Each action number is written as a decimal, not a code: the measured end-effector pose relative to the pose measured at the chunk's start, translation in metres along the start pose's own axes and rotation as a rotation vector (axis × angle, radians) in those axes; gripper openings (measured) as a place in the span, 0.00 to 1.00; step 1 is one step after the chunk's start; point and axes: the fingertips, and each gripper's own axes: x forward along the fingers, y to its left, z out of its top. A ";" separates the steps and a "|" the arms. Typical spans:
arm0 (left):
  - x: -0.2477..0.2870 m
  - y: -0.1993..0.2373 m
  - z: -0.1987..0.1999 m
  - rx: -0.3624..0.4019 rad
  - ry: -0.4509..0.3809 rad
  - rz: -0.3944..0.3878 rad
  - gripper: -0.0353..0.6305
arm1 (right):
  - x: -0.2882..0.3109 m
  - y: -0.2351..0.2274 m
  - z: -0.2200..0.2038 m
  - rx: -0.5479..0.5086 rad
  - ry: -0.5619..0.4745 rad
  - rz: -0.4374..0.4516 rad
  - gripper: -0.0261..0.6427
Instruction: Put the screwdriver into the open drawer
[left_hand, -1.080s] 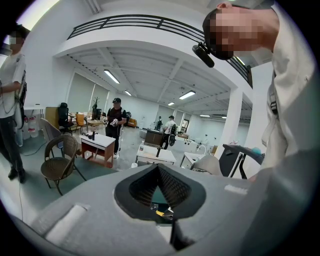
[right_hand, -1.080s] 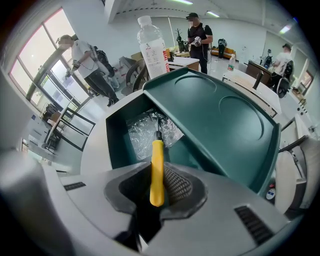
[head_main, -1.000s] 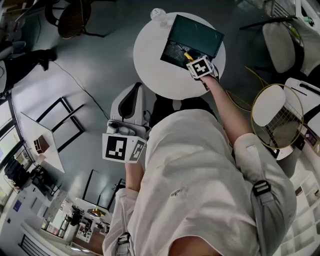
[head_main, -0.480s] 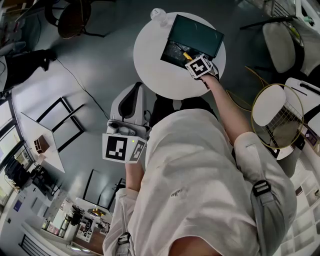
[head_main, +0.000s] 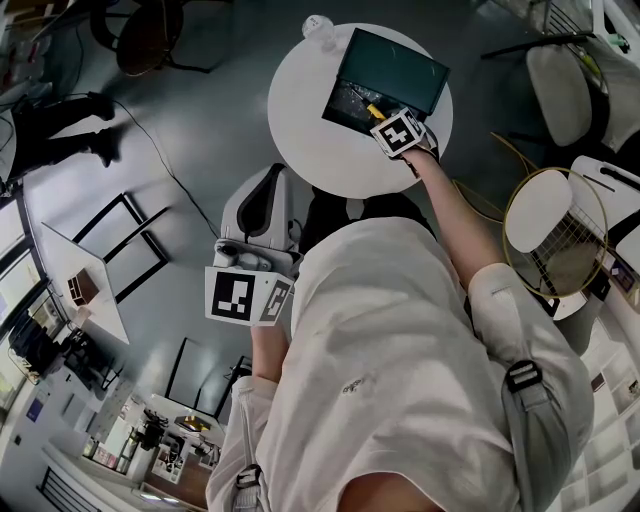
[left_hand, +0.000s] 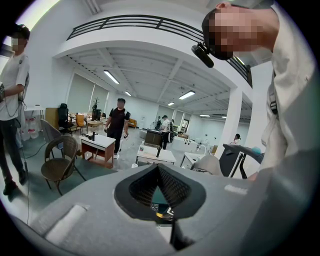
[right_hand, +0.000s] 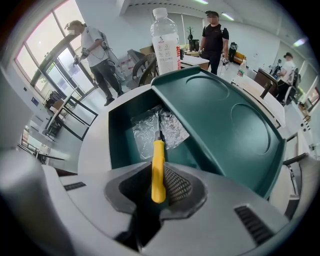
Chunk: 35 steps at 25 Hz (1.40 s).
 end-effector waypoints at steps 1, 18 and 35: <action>-0.001 0.000 0.000 0.000 -0.001 0.001 0.07 | -0.001 0.000 0.001 0.001 -0.005 0.000 0.15; -0.005 0.002 0.000 0.008 -0.006 -0.017 0.07 | -0.008 -0.003 -0.005 0.059 -0.052 -0.015 0.11; 0.002 0.012 0.015 0.042 -0.031 -0.168 0.07 | -0.048 0.007 -0.012 0.155 -0.147 -0.060 0.08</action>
